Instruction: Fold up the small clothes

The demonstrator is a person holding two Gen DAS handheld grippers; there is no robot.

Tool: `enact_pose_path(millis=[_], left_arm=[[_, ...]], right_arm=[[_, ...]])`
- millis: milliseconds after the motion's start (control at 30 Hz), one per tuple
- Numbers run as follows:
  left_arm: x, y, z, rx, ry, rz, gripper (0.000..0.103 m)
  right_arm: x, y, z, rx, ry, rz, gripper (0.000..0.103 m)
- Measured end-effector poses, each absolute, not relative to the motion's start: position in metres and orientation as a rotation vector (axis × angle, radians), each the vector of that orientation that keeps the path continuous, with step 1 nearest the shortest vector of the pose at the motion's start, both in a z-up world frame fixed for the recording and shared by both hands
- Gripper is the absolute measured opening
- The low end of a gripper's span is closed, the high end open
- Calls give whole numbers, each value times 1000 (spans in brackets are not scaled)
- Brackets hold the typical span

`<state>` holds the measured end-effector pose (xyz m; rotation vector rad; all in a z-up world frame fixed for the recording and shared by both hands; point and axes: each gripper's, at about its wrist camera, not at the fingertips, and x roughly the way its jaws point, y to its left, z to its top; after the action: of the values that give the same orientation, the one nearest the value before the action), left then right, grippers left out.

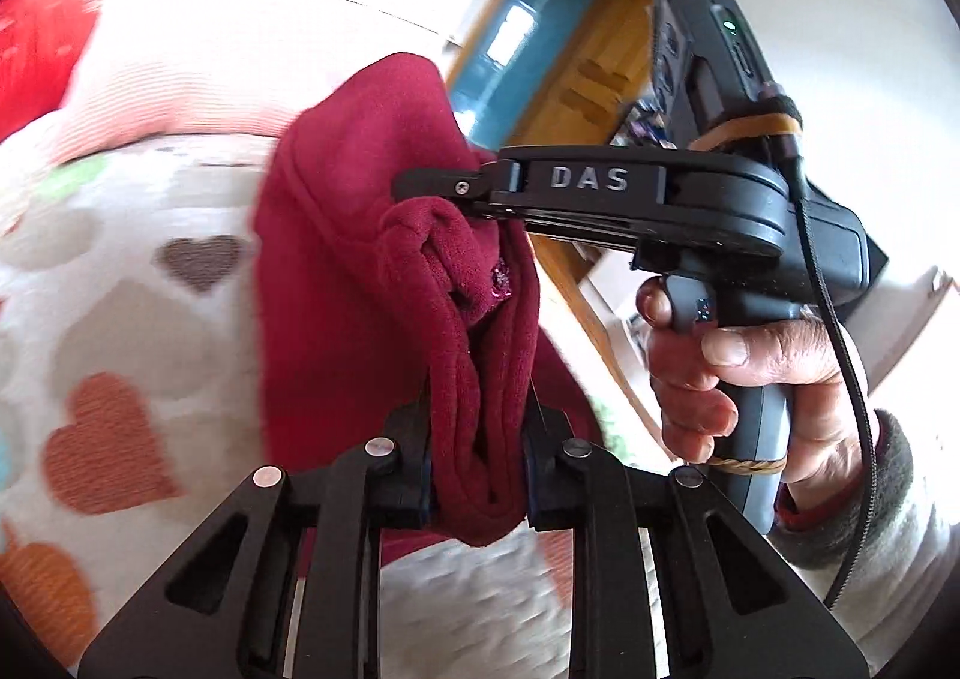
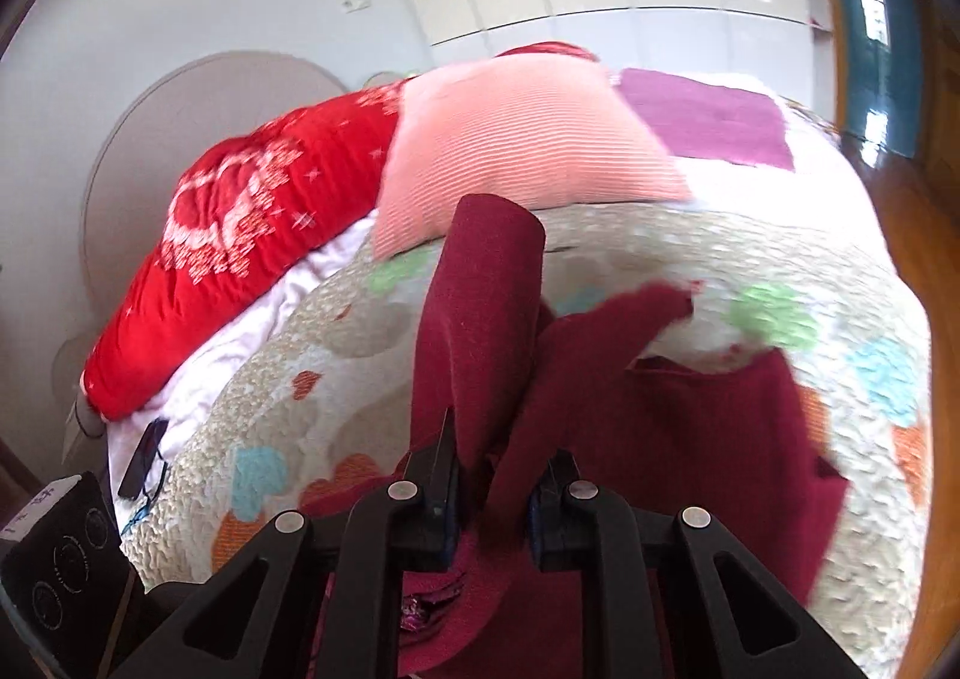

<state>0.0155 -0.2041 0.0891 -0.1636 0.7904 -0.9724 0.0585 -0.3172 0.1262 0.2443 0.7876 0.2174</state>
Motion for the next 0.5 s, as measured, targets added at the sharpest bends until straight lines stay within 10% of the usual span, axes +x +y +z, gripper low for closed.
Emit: enact_pose_path(millis=[333,500], left_arm=[[11,-309,46,31,943,-986,20],[-1,-271,79,24,873,-1009,65]], right_arm=[[35,-432,45,479,904,55,15],[7,-439,64,496,827,79,53]])
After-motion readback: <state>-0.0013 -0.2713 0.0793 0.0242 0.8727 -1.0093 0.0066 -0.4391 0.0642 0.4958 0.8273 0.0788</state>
